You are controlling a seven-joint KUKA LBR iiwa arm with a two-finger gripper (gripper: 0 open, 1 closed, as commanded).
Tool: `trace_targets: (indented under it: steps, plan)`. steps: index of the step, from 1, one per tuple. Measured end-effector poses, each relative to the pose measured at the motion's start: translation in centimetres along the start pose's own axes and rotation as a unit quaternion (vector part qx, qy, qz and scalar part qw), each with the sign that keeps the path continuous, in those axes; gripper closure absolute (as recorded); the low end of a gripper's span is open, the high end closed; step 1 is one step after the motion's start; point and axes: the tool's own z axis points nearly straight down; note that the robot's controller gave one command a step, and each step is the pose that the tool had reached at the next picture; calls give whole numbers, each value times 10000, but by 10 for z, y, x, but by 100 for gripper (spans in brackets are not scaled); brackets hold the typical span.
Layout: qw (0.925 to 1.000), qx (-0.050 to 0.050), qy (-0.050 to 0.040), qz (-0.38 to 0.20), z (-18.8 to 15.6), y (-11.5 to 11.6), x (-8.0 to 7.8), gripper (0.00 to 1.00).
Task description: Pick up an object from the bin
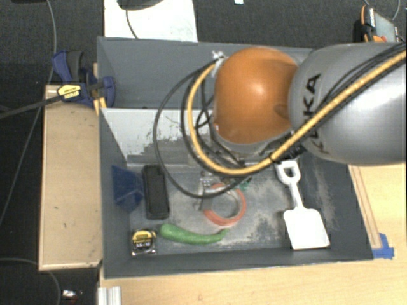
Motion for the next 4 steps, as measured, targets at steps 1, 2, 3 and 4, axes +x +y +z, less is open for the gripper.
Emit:
trace_targets:
  steps: [1,2,3,4]
  plan:
    - [10000,-7,-39,32,-4,-1,-2,0]
    - [9998,-15,-58,-168,118,-8,29,0]
    - [9999,-28,-87,142,88,-7,44,0]
    - [9998,-8,-23,191,116,-39,44,0]
